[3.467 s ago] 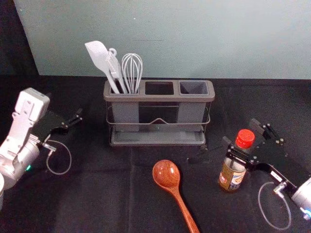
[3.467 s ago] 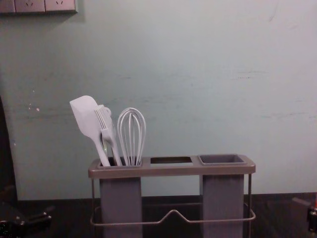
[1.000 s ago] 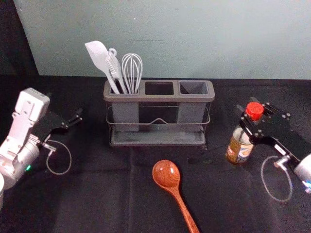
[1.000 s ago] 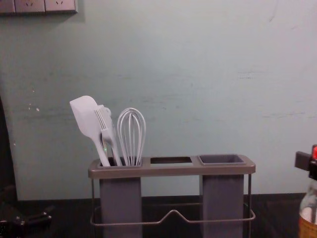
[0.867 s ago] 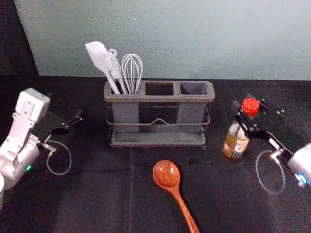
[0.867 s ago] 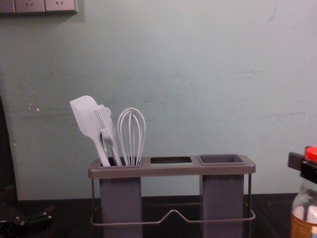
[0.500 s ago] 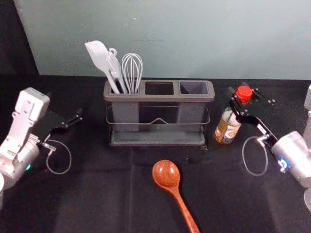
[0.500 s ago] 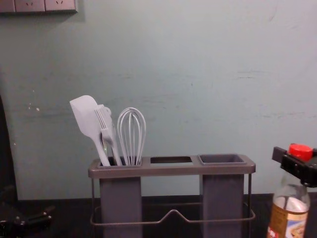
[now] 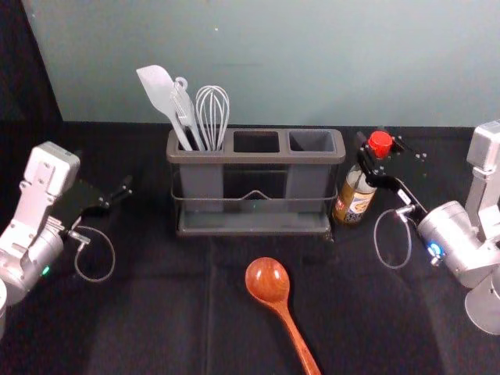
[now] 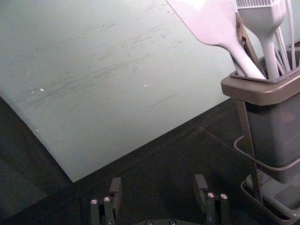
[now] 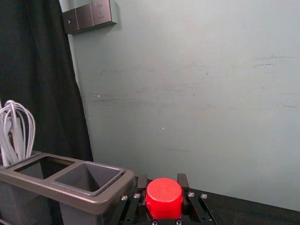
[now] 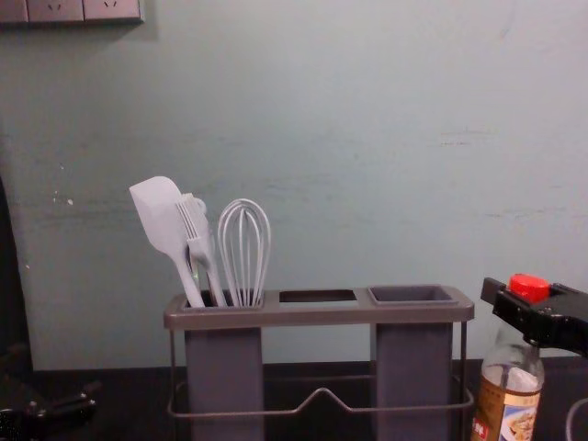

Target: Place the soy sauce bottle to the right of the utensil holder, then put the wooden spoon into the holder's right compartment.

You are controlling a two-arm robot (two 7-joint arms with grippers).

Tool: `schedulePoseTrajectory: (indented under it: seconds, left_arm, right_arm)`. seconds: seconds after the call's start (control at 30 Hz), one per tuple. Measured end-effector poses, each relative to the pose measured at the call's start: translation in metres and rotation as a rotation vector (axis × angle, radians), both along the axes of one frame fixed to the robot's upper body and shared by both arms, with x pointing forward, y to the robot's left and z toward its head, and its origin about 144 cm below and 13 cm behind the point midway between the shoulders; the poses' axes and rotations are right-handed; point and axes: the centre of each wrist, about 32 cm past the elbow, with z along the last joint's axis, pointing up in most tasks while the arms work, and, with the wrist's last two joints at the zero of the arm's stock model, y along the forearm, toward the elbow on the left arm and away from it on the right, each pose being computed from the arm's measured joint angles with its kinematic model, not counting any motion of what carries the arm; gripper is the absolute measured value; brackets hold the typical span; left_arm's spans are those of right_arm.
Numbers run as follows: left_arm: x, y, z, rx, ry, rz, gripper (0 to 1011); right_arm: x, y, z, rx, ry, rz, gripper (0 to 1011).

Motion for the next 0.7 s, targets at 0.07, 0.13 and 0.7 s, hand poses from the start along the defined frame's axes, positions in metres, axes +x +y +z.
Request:
schedulePoseTrajectory:
  seconds: [0.07, 0.13, 0.7]
  left_arm:
    - [0.000, 0.000, 0.000, 0.000, 0.000, 0.000, 1005]
    - [0.000, 0.000, 0.000, 0.000, 0.000, 0.000, 1005]
    - [0.000, 0.000, 0.000, 0.000, 0.000, 0.000, 1005]
  right_arm:
    - [0.003, 0.001, -0.001, 0.002, 0.000, -0.002, 390]
    - [0.005, 0.002, -0.002, 0.005, 0.002, -0.004, 390]
    - [-0.001, -0.004, 0.022, 0.020, -0.074, -0.010, 760]
